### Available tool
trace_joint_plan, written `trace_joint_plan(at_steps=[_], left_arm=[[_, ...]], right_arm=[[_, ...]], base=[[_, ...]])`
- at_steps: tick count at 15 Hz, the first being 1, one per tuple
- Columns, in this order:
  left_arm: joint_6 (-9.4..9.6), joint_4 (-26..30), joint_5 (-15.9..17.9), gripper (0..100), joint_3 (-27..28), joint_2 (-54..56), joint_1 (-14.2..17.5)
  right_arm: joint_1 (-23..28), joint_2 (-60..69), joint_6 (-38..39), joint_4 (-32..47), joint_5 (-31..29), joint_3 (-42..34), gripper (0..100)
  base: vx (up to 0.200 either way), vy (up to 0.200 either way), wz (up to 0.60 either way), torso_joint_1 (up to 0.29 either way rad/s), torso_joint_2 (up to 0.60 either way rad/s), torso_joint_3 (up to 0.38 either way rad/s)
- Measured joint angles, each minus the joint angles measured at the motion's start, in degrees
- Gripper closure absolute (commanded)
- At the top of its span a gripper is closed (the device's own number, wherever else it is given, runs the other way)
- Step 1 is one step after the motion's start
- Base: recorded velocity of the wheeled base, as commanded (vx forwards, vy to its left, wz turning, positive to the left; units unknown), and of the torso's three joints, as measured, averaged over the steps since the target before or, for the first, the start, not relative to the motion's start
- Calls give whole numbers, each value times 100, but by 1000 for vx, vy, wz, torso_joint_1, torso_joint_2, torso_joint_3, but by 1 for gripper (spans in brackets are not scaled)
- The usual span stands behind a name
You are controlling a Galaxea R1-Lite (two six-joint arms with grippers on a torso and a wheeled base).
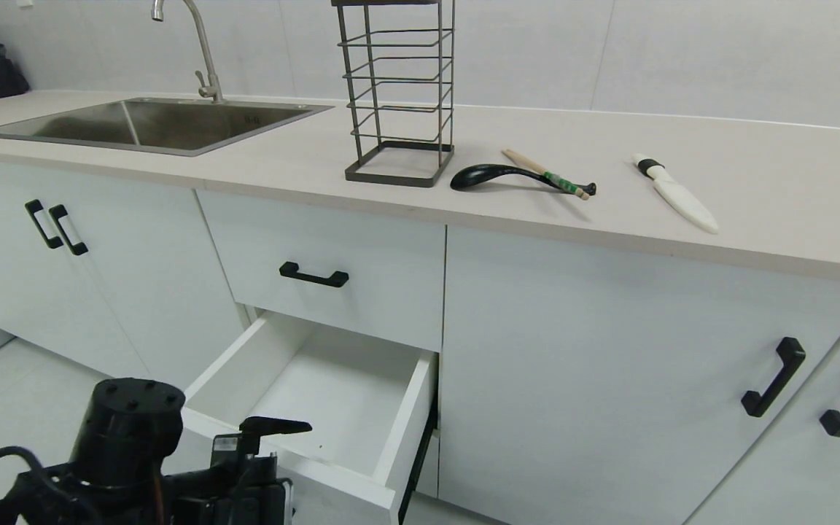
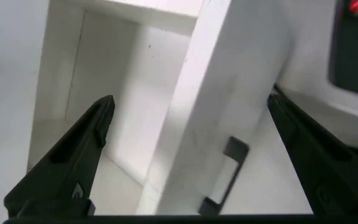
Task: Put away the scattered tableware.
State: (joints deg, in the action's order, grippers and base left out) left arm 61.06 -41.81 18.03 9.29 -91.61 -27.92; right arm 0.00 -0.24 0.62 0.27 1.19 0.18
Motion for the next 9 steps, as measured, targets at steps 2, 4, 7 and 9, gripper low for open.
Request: trace_joint_plan(at_steps=[2,4,7,9], left_arm=[[-1002,7,2,0,-201,482,-94],[-2915,-6,-2,0,-152,892,-132],[-5182,-110,-41,0,51,1389,66],[-5864,-195,-13,0,62,1615,438]], right_arm=[[0,0,0,0,2,0,100],[0,0,-2,-2,2,0,100],[0,0,0,-2,0,0,100],[0,0,-2,-2,0,0,100]], base=[[0,0,0,0,0,0],[0,0,0,0,0,0],[0,0,0,0,0,0],[0,0,0,0,0,0]])
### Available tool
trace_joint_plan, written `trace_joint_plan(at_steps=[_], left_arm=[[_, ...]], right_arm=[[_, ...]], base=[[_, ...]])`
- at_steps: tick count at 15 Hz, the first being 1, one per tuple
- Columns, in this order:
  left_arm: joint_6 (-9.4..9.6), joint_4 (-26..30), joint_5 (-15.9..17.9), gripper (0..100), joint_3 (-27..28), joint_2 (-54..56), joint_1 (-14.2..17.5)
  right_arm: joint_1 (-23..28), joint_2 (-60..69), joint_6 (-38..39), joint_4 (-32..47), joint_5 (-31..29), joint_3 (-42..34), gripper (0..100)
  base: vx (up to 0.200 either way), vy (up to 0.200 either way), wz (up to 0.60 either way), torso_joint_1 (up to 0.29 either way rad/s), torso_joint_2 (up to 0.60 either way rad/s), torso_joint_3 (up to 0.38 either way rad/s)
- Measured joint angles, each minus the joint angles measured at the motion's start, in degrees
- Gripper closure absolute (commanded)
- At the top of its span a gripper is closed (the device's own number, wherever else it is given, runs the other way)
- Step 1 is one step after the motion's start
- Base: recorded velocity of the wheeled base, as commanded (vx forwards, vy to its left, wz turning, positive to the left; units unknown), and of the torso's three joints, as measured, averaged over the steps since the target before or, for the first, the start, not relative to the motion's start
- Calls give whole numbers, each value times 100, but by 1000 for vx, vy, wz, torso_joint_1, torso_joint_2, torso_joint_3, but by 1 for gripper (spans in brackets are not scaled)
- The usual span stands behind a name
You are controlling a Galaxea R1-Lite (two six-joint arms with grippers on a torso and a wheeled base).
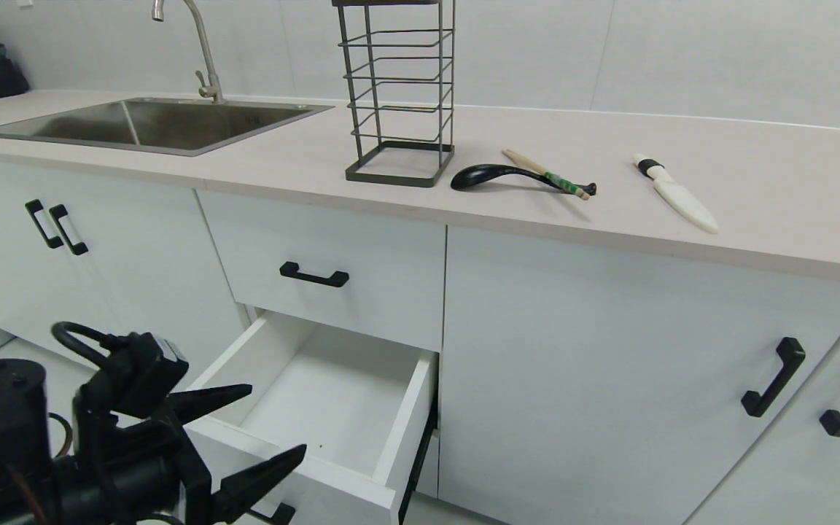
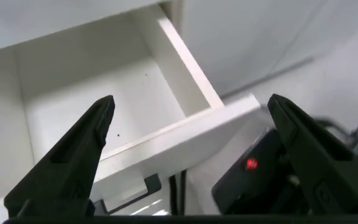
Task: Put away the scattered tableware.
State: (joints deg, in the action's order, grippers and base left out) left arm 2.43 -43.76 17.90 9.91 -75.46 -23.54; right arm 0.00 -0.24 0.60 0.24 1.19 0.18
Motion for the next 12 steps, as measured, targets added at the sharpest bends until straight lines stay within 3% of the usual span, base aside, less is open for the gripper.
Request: trace_joint_plan(at_steps=[1,3,8,12], left_arm=[[-98,-96,9,0,-24,79,102],[-73,-310,9,0,-60,212,285],[666,-315,-6,0,-538,1417,1217],[964,266,-169,0,-879,3015,2133]], right_arm=[[0,0,0,2,2,0,100],[0,0,0,0,2,0,100],[0,0,2,0,2,0,100],[0,0,2,0,0,0,100]], base=[[0,0,0,0,0,0],[0,0,0,0,0,0],[0,0,0,0,0,0],[0,0,0,0,0,0]])
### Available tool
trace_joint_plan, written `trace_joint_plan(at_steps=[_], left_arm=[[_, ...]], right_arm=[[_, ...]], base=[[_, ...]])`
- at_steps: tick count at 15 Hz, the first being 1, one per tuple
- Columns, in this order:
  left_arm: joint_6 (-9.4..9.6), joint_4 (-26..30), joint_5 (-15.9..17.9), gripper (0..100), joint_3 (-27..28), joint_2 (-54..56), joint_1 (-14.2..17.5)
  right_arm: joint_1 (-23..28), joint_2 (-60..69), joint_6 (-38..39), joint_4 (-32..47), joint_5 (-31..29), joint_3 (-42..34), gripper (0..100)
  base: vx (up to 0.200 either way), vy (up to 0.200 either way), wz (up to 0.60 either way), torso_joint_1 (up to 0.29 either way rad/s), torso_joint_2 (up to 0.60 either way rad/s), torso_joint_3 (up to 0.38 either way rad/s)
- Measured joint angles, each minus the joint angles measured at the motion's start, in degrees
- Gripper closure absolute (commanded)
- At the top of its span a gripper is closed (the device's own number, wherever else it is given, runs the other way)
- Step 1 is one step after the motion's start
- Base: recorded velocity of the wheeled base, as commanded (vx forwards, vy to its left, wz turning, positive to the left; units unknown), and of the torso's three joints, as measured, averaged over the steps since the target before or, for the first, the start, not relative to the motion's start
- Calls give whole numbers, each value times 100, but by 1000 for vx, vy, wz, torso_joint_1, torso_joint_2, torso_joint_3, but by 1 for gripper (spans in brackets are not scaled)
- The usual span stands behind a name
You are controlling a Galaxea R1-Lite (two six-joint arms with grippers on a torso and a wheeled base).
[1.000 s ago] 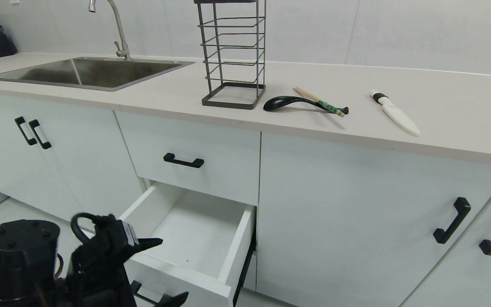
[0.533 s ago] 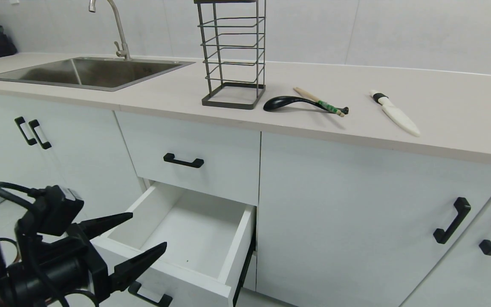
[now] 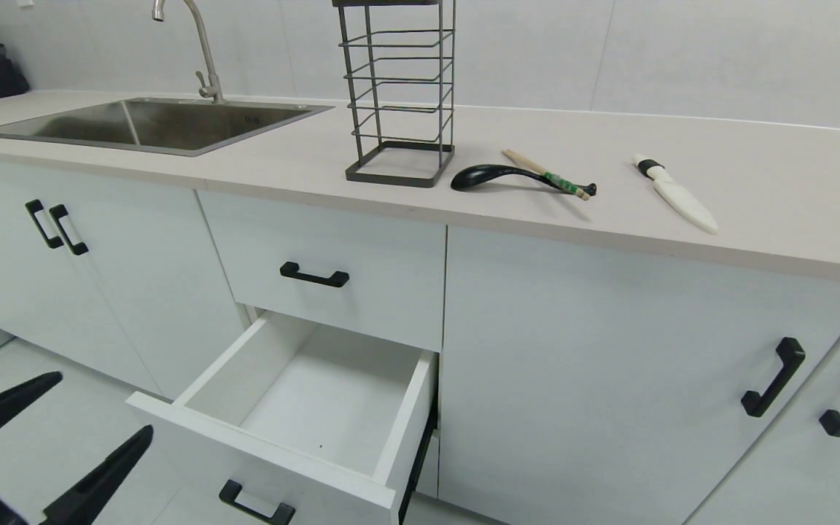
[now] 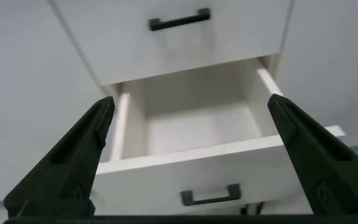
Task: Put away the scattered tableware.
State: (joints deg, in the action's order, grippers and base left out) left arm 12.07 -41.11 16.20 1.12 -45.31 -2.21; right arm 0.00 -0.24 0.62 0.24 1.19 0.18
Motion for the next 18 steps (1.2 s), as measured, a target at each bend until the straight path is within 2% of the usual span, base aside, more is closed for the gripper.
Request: trace_joint_plan(at_steps=[3,5,6,9,11,12,13,14,16,18], left_arm=[[55,1404,-149,0,-39,1587,584],[84,2521,-197,0,11,2669,790],[106,2884,-211,0,22,3051,811],[132,3053,-238,0,-30,3823,396],[71,3567,-400,0,-90,4225,262],[24,3640,-731,0,-94,4336,247],[-121,3688,-1336,0,-99,4417,232],[-327,3756,-1645,0,-101,4469,230],[-496,3752,-1721,0,-105,4526,228],[-518,3767,-1298,0,-110,4536,221]], right_arm=[[0,0,0,0,2,0,100],[0,0,0,0,0,0,100],[0,0,0,0,0,0,100],[0,0,-2,2,0,0,100],[0,0,0,2,0,0,100],[0,0,0,2,0,0,100],[0,0,0,2,0,0,100],[0,0,-2,0,0,0,100],[0,0,0,0,0,0,100],[0,0,0,2,0,0,100]], base=[[0,0,0,0,0,0],[0,0,0,0,0,0],[0,0,0,0,0,0],[0,0,0,0,0,0],[0,0,0,0,0,0],[0,0,0,0,0,0],[0,0,0,0,0,0],[0,0,0,0,0,0],[0,0,0,0,0,0],[0,0,0,0,0,0]])
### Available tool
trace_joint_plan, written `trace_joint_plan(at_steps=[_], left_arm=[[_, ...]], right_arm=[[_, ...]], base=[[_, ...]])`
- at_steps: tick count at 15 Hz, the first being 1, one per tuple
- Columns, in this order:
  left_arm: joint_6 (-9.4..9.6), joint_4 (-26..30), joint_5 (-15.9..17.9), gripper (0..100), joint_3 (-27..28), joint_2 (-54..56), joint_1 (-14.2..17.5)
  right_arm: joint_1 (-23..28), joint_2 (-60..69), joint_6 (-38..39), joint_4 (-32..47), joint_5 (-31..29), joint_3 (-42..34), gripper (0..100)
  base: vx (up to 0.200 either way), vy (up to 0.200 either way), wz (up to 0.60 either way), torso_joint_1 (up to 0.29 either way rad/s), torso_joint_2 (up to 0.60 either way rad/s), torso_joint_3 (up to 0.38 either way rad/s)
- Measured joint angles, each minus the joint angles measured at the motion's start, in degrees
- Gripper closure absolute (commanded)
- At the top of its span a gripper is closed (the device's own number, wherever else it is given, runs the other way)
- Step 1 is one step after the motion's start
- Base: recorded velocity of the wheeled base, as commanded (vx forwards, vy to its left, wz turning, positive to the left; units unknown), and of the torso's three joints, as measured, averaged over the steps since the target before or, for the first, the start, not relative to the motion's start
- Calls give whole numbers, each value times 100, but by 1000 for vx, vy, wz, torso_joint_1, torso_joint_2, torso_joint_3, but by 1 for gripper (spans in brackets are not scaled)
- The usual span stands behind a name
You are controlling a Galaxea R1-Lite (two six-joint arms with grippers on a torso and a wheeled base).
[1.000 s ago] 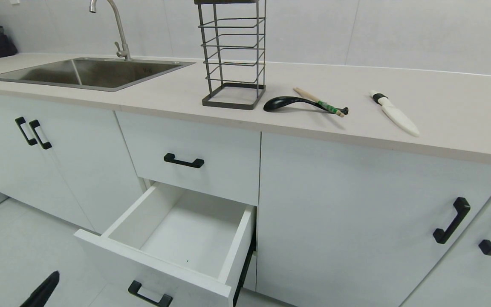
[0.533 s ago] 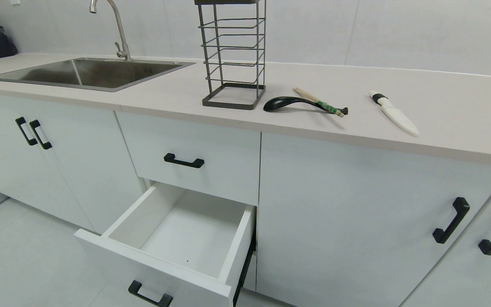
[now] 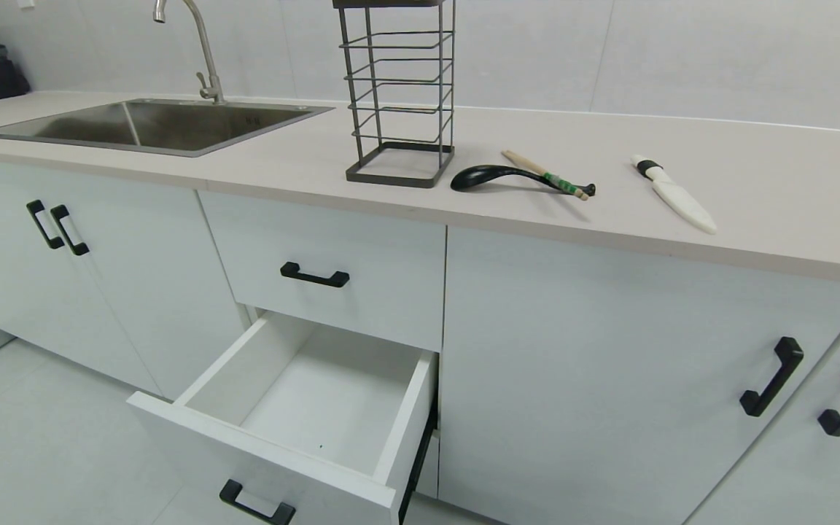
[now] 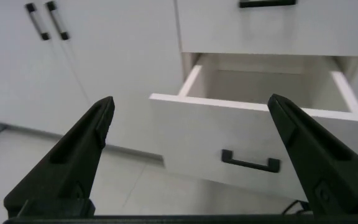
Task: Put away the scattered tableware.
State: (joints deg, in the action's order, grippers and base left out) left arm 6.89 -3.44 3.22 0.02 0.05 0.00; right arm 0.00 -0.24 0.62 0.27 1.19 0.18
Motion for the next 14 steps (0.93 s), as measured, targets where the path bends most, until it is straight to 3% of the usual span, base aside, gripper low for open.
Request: trace_joint_plan(at_steps=[1,2,4,5,6,8,11,14], left_arm=[[0,33,219,0,0,2,0],[57,44,132,0,-2,2,0],[477,-66,-371,0,-2,5,5],[474,-124,-406,0,-2,5,5],[375,-123,-404,0,-2,5,5],[0,-77,-346,0,-2,2,2],[-60,-33,12,0,-2,2,-5],[-84,-127,-625,0,-2,2,0]], right_arm=[[0,0,-2,-2,2,0,100],[0,0,0,0,0,0,100],[0,0,-2,0,0,0,100],[0,0,0,-2,0,0,100],[0,0,-20,-2,2,0,100],[0,0,-7,-5,0,0,100],[0,-2,-7,-2,0,0,100],[0,-2,-20,-9,0,0,100]], base=[[0,0,0,0,0,0],[0,0,0,0,0,0],[0,0,0,0,0,0],[0,0,0,0,0,0],[0,0,0,0,0,0],[0,0,0,0,0,0],[0,0,0,0,0,0],[0,0,600,2,1,2]])
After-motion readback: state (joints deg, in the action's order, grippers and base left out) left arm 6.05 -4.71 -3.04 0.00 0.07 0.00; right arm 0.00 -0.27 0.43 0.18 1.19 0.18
